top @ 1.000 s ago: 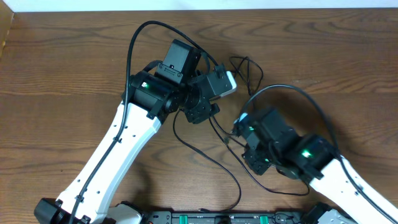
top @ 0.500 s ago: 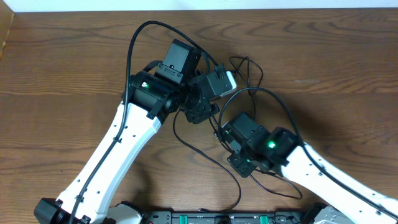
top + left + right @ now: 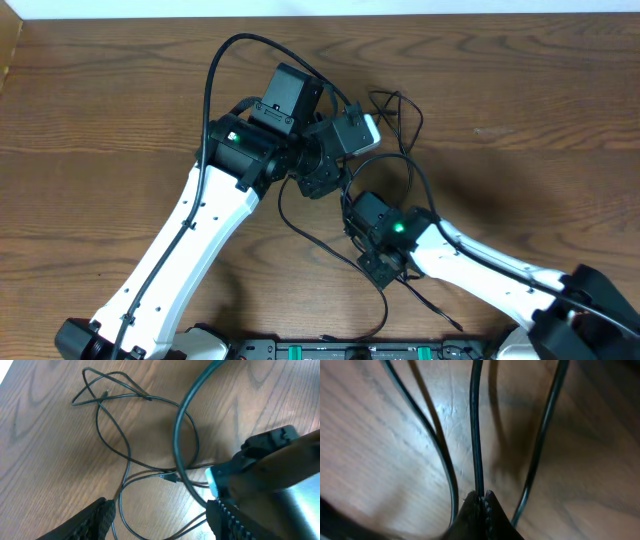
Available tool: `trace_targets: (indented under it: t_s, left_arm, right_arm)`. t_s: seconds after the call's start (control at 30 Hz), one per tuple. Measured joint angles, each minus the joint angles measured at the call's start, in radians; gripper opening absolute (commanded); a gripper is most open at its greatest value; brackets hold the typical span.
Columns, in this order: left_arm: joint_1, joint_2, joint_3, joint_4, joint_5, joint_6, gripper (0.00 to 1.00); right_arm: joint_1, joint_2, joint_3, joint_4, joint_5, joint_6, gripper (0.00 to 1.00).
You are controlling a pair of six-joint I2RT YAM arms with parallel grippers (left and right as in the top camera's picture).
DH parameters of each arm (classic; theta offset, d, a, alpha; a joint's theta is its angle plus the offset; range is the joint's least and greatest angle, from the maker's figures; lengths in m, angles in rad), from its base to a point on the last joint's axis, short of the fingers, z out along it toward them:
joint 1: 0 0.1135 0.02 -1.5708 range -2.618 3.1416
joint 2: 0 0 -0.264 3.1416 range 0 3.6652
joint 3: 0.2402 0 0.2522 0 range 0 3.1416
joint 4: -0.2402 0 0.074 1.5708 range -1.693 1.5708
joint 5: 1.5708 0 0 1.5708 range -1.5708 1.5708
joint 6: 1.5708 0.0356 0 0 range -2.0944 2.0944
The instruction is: Untangle cables
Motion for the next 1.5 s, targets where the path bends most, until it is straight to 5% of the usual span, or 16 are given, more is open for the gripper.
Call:
trace_targets:
  t_s: [0.07,0.17,0.2,0.6,0.83,1.13,1.33,1.5]
  left_arm:
    - [0.000,0.000,0.000,0.000,0.000,0.000,0.64]
    - [0.000,0.000,0.000,0.000,0.000,0.000,0.64]
    - [0.000,0.000,0.000,0.000,0.000,0.000,0.64]
    - [0.000,0.000,0.000,0.000,0.000,0.000,0.64]
    - [0.000,0.000,0.000,-0.003,0.000,0.000,0.64]
    - [0.000,0.000,0.000,-0.011,0.000,0.000,0.64]
    - [0.000,0.000,0.000,-0.011,0.000,0.000,0.64]
    - [0.000,0.000,0.000,-0.011,0.000,0.000,0.64]
  right_arm:
    - [0.000,0.015,0.000,0.017,0.003,0.003,0.32]
    - [0.000,0.028,0.000,0.027,0.026,0.006,0.72]
    - [0.000,0.030,0.000,0.027,0.035,0.007,0.77]
    - [0.000,0.031,0.000,0.051,0.090,0.007,0.84]
    - [-0.009,0.031,-0.024,0.093,0.098,0.007,0.71]
    - [-0.095,0.030,-0.080,0.115,0.106,0.007,0.66]
    - [-0.109,0.016,-0.103,0.169,0.108,0.011,0.29]
    - [-0.111,0.004,-0.119,0.201,0.085,0.009,0.09]
